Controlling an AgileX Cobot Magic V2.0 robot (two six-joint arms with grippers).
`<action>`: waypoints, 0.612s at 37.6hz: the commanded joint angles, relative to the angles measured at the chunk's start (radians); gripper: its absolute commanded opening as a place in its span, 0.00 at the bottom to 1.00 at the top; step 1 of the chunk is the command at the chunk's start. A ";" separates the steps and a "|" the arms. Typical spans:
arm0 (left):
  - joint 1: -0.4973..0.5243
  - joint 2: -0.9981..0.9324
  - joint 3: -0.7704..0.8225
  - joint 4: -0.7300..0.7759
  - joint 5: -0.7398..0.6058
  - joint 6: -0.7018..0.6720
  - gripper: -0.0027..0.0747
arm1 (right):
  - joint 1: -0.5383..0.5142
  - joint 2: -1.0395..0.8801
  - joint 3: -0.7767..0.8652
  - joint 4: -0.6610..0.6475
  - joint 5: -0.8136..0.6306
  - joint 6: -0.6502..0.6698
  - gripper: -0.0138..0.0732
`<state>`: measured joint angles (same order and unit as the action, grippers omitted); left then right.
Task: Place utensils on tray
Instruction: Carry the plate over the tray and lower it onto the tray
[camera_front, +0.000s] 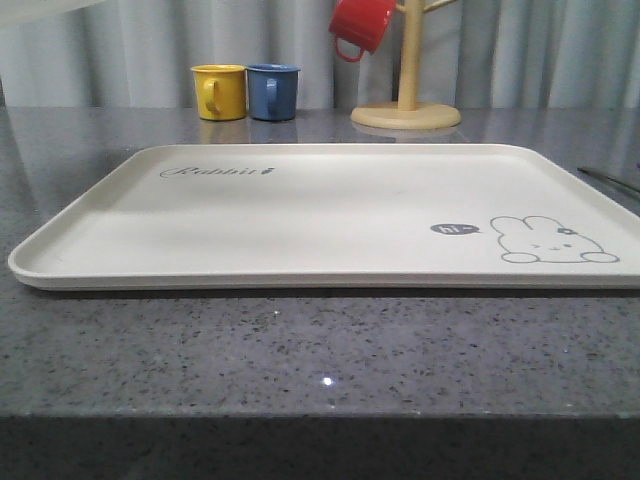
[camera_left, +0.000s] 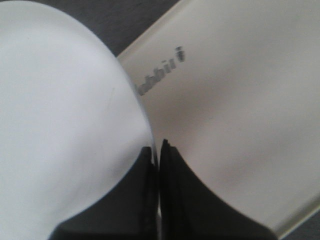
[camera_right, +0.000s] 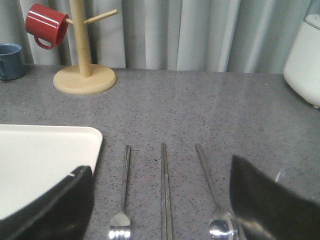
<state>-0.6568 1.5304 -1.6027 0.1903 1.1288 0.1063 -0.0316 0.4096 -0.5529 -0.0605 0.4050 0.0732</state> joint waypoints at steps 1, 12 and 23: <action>-0.098 0.020 -0.048 0.008 -0.042 -0.014 0.01 | -0.006 0.011 -0.036 -0.004 -0.074 -0.006 0.83; -0.216 0.154 -0.066 -0.017 -0.019 -0.036 0.01 | -0.006 0.011 -0.036 -0.004 -0.074 -0.006 0.83; -0.216 0.235 -0.066 -0.058 0.020 -0.036 0.01 | -0.006 0.011 -0.036 -0.004 -0.074 -0.006 0.83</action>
<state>-0.8658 1.7992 -1.6335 0.1293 1.1632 0.0816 -0.0316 0.4096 -0.5529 -0.0605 0.4050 0.0732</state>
